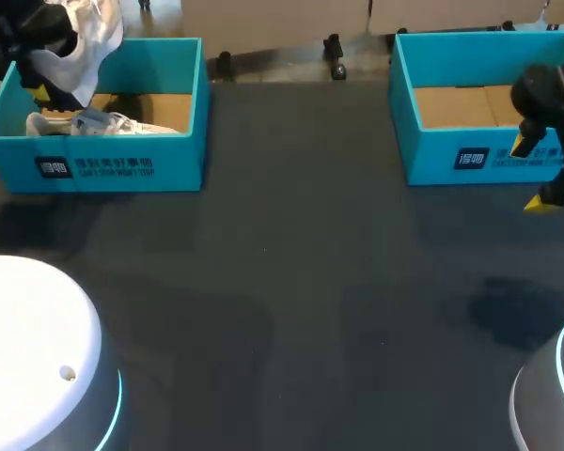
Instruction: Take the shoe out of the shoebox, open the shoe tongue, remove and reinsert the insole, then place the shoe into the shoebox
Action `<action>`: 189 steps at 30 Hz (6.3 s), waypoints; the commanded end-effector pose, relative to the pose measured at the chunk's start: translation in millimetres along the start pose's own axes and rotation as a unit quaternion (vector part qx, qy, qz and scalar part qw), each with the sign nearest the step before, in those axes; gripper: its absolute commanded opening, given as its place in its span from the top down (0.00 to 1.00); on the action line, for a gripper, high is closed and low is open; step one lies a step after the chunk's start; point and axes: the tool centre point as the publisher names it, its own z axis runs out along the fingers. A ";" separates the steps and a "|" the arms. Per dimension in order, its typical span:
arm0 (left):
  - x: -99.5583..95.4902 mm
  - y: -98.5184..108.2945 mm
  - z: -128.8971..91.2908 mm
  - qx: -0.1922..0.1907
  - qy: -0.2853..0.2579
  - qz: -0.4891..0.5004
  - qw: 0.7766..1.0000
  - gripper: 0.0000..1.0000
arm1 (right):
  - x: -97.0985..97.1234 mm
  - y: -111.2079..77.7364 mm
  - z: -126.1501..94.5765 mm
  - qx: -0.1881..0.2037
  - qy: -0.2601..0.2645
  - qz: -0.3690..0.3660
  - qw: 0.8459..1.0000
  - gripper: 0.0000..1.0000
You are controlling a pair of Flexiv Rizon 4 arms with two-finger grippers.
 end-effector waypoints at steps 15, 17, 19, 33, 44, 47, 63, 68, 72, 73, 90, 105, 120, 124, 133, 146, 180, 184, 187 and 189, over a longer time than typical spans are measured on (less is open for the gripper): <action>-48.0 42.0 5.6 -0.039 0.003 0.053 0.998 1.00 | -1.5 0.5 0.4 0.001 0.002 0.000 1.000 0.00; -50.7 47.9 6.6 -0.037 0.003 0.063 0.997 1.00 | -1.5 0.5 0.4 0.001 0.002 0.000 1.000 0.00; -52.5 53.8 8.4 -0.045 0.004 0.081 0.996 1.00 | -1.5 0.5 0.4 0.001 0.002 0.000 1.000 0.00; -54.1 54.9 8.1 -0.073 0.005 0.096 0.993 1.00 | -1.5 0.5 0.4 0.001 0.002 0.000 1.000 0.00; -54.8 51.6 7.8 -0.094 0.023 0.145 0.985 1.00 | -1.5 0.5 0.4 0.001 0.002 0.000 1.000 0.00; -56.5 52.1 5.6 -0.124 0.035 0.198 0.972 1.00 | -1.5 0.5 0.4 0.001 0.002 0.000 1.000 0.00; -73.2 83.0 -8.6 -0.162 0.046 0.453 0.875 1.00 | -1.5 0.5 0.4 0.001 0.002 0.000 1.000 0.00; -78.3 89.9 -5.3 -0.143 0.069 0.499 0.852 1.00 | -1.5 0.5 0.4 0.001 0.002 0.000 1.000 0.00; -86.3 95.7 -2.8 -0.138 0.084 0.527 0.834 1.00 | -1.5 0.5 0.4 0.001 0.002 0.000 1.000 0.00; -88.3 97.5 -3.1 -0.138 0.081 0.527 0.835 1.00 | -1.5 0.5 0.4 0.001 0.002 0.000 1.000 0.00; -113.8 124.3 -1.6 -0.182 0.072 0.601 0.774 1.00 | -1.5 0.5 0.4 0.001 0.002 0.000 1.000 0.00; -144.4 137.9 28.3 -0.166 0.074 0.597 0.781 1.00 | -1.5 0.5 0.4 0.001 0.002 0.000 1.000 0.00; -161.4 135.1 69.2 -0.138 0.093 0.603 0.780 1.00 | -1.5 0.5 0.4 0.001 0.002 0.000 1.000 0.00; -164.9 133.3 79.1 -0.133 0.098 0.606 0.778 1.00 | -1.5 0.5 0.4 0.001 0.002 0.000 1.000 0.00; -170.9 132.6 95.8 -0.118 0.106 0.616 0.772 1.00 | -1.5 0.5 0.4 0.001 0.002 0.000 1.000 0.00; -182.4 138.1 110.6 -0.096 0.102 0.620 0.772 1.00 | -1.5 0.5 0.4 0.001 0.002 0.000 1.000 0.00; -192.2 141.9 157.1 -0.070 0.118 0.603 0.786 1.00 | -1.5 0.5 0.4 0.001 0.002 0.000 1.000 0.00; -192.9 142.6 160.9 -0.066 0.122 0.599 0.789 0.87 | -1.5 0.5 0.4 0.001 0.002 0.000 1.000 0.00; -188.6 142.6 160.3 -0.064 0.120 0.600 0.789 0.52 | -1.5 0.5 0.4 0.001 0.002 0.000 1.000 0.00; -186.2 142.0 159.1 -0.064 0.119 0.600 0.789 0.24 | -1.5 0.5 0.4 0.001 0.002 0.000 1.000 0.00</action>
